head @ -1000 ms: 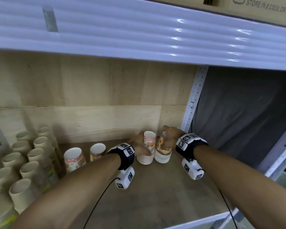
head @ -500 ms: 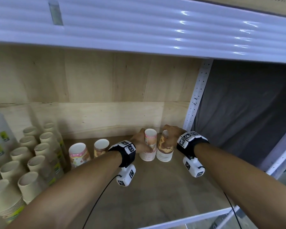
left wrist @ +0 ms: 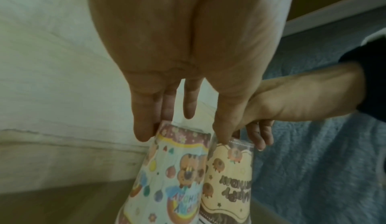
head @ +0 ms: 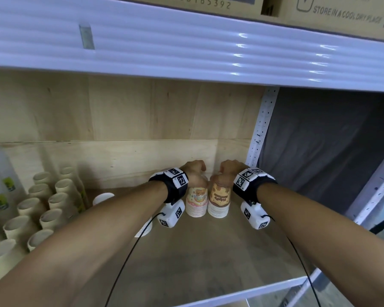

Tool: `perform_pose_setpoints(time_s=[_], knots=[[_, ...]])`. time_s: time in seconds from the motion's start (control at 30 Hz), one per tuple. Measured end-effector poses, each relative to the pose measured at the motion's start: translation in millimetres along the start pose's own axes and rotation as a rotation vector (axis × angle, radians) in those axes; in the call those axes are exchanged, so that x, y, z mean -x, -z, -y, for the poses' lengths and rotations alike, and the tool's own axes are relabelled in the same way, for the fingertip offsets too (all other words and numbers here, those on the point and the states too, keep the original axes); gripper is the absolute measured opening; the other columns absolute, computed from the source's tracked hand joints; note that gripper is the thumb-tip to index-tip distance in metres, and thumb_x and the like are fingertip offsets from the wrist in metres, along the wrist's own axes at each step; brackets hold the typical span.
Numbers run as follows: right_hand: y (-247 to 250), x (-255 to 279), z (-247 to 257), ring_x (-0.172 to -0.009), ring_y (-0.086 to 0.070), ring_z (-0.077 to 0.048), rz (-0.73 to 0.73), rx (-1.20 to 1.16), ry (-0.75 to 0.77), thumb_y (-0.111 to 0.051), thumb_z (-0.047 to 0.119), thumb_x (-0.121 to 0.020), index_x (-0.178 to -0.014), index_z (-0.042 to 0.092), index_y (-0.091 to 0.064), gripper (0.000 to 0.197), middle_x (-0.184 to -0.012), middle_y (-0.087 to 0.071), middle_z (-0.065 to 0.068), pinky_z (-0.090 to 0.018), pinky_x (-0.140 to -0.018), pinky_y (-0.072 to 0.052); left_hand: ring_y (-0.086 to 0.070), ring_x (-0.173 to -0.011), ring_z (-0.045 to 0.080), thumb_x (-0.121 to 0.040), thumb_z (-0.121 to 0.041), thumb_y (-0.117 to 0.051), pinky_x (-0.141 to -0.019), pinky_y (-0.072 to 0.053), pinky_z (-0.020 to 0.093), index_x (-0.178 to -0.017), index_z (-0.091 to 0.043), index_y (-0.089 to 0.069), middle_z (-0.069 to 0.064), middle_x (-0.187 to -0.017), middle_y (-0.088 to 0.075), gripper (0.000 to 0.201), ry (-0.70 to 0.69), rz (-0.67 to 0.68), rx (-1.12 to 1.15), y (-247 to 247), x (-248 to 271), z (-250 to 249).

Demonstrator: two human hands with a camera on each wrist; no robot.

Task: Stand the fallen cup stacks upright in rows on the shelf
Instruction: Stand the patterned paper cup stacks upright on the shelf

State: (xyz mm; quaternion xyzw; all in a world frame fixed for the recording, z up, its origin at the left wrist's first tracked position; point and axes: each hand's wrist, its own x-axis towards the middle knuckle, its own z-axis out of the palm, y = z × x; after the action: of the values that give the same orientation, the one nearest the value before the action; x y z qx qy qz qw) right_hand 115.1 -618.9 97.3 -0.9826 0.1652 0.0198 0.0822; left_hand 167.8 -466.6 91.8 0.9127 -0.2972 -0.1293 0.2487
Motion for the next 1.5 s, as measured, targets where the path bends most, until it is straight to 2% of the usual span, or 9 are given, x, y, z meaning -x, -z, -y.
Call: perform_pose_setpoints(time_s=[0.2, 0.3, 0.4, 0.53, 0.73, 0.87, 1.3, 1.43, 1.5], knots=[[-17.5, -11.3, 2.6, -0.078, -0.056, -0.017, -0.036, 0.018, -0.012, -0.056, 0.047, -0.058, -0.062, 0.020, -0.040, 0.031, -0.076, -0.052, 0.001, -0.023, -0.067, -0.038, -0.058, -0.115, 0.028, -0.083, -0.024, -0.075, -0.084, -0.048, 0.030, -0.132, -0.006, -0.054, 0.012, -0.130, -0.057, 0.056, 0.006, -0.022, -0.110, -4.3, 0.4, -4.2], [-24.7, -12.4, 1.9, -0.080, -0.058, -0.018, -0.071, -0.009, -0.018, -0.049, 0.038, -0.058, -0.079, 0.015, -0.057, 0.033, -0.087, -0.060, -0.004, -0.023, -0.067, -0.037, -0.058, -0.113, 0.028, -0.082, -0.023, -0.075, -0.083, -0.048, 0.030, -0.130, -0.007, -0.055, 0.011, -0.128, -0.057, 0.054, 0.004, -0.029, -0.118, -4.8, 1.4, -4.6], [-29.5, -14.4, -1.5, -0.093, -0.065, -0.024, -0.157, -0.009, 0.018, -0.064, 0.028, -0.077, -0.101, 0.007, -0.067, 0.032, -0.103, -0.066, -0.006, -0.023, -0.070, -0.043, -0.058, -0.112, 0.028, -0.080, -0.022, -0.076, -0.078, -0.047, 0.027, -0.129, -0.007, -0.056, 0.010, -0.127, -0.057, 0.054, 0.002, -0.030, -0.114, -4.1, -0.3, -4.0], [-23.6, -22.8, -7.2, -0.087, -0.066, -0.021, -0.093, -0.024, 0.031, -0.070, 0.024, -0.076, -0.095, 0.008, -0.067, 0.025, -0.099, -0.067, -0.006, -0.021, -0.068, -0.044, -0.060, -0.109, 0.027, -0.077, -0.022, -0.077, -0.083, -0.053, 0.030, -0.128, -0.007, -0.058, 0.011, -0.125, -0.060, 0.056, 0.011, -0.037, -0.104, -3.2, -5.8, -2.7], [-8.8, -32.9, -15.6, -0.105, -0.062, -0.029, -0.076, -0.071, 0.033, -0.070, 0.030, -0.080, -0.114, 0.010, -0.064, 0.040, -0.112, -0.064, -0.008, -0.034, -0.086, -0.052, -0.058, -0.113, 0.027, -0.078, -0.021, -0.077, -0.089, -0.053, 0.035, -0.128, -0.010, -0.058, 0.010, -0.127, -0.057, 0.055, 0.016, -0.085, -0.090, 4.7, -22.8, -0.9], [-6.5, -47.3, -19.1, -0.102, -0.062, -0.024, -0.156, -0.096, 0.087, -0.066, 0.034, -0.079, -0.110, 0.016, -0.064, 0.036, -0.116, -0.062, -0.005, -0.028, -0.077, -0.049, -0.054, -0.118, 0.027, -0.077, -0.022, -0.078, -0.091, -0.051, 0.034, -0.130, -0.015, -0.056, 0.007, -0.132, -0.054, 0.057, 0.011, -0.146, -0.062, 9.4, -36.4, 1.5], [-10.9, -91.2, -12.4, -0.115, -0.058, -0.025, -0.058, -0.110, 0.105, -0.064, 0.035, -0.084, -0.120, 0.023, -0.065, 0.038, -0.120, -0.062, -0.003, -0.029, -0.088, -0.044, -0.057, -0.113, 0.024, -0.078, -0.020, -0.077, -0.084, -0.050, 0.029, -0.125, -0.018, -0.056, 0.005, -0.129, -0.055, 0.051, 0.033, -0.220, -0.020, 12.6, -76.1, 13.6], [-28.9, -132.4, -20.7, -0.093, -0.066, -0.018, -0.043, -0.165, 0.085, -0.052, 0.055, -0.063, -0.080, 0.032, -0.061, 0.029, -0.093, -0.064, 0.009, -0.027, -0.077, -0.051, -0.055, -0.116, 0.025, -0.079, -0.020, -0.074, -0.088, -0.050, 0.031, -0.125, -0.018, -0.057, 0.005, -0.131, -0.055, 0.049, 0.046, -0.218, -0.017, 8.6, -83.5, 15.6], [-39.2, -155.5, -27.6, -0.092, -0.066, -0.015, -0.036, -0.179, 0.096, -0.048, 0.064, -0.056, -0.093, 0.035, -0.063, 0.050, -0.101, -0.067, 0.009, -0.033, -0.079, -0.057, -0.056, -0.114, 0.026, -0.079, -0.022, -0.073, -0.087, -0.051, 0.033, -0.124, -0.018, -0.058, 0.005, -0.130, -0.056, 0.048, 0.051, -0.222, -0.025, 8.7, -86.6, 15.4]])
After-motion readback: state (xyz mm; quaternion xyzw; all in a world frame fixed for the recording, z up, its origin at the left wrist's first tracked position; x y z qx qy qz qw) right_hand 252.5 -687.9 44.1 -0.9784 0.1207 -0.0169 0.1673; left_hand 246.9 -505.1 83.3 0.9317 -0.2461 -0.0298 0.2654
